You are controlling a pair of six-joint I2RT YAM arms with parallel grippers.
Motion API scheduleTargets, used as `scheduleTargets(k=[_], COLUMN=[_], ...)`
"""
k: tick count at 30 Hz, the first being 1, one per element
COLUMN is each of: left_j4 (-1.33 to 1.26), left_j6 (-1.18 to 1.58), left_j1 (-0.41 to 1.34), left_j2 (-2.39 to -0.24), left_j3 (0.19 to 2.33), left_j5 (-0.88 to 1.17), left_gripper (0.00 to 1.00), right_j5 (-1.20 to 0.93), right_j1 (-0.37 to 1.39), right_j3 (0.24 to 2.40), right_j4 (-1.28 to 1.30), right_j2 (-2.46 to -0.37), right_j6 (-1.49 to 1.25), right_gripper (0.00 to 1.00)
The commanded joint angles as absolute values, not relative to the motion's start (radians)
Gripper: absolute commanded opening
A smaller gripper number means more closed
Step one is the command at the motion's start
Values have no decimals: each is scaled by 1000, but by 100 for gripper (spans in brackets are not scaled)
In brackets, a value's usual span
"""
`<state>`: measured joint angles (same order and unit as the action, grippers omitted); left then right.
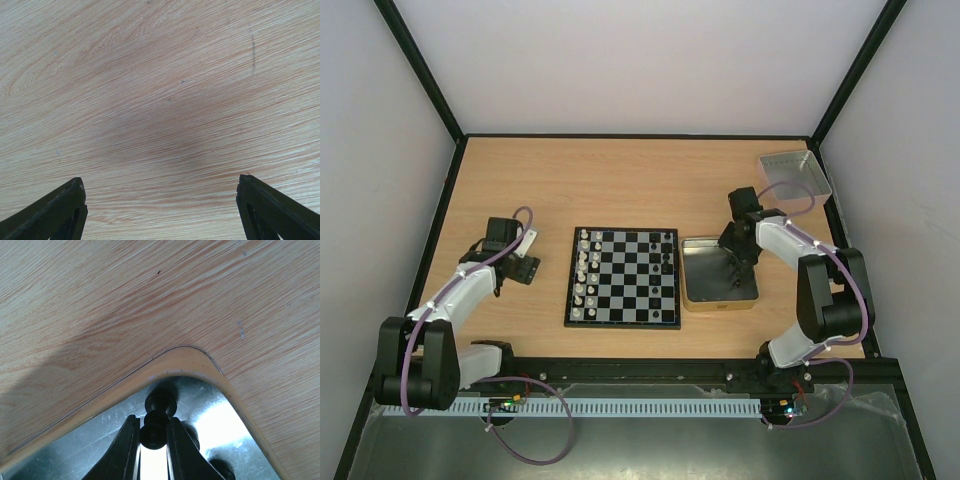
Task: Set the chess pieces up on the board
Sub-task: Pick up the chess piece from the storage box.
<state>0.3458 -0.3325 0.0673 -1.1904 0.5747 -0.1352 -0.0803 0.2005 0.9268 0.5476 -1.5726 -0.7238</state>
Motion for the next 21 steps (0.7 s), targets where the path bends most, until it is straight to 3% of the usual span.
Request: scheduleTargets(k=[1, 12, 21], left_j4=[343, 341, 342], left_j6=[-330, -331, -330], left_j1=[60, 61, 60], left_j2=[-1170, -1178, -1182], left_j3=[563, 564, 564], left_j5=[-131, -125, -135], left_gripper=[82, 82, 82], right_j5=[-47, -49, -45], right_j1=[195, 213, 389], right_j3=[954, 987, 1057], right_j4=[572, 657, 808], right_j2=[-1585, -1494, -1407], right_j6=[-719, -674, -640], right_gripper=[9, 8, 9])
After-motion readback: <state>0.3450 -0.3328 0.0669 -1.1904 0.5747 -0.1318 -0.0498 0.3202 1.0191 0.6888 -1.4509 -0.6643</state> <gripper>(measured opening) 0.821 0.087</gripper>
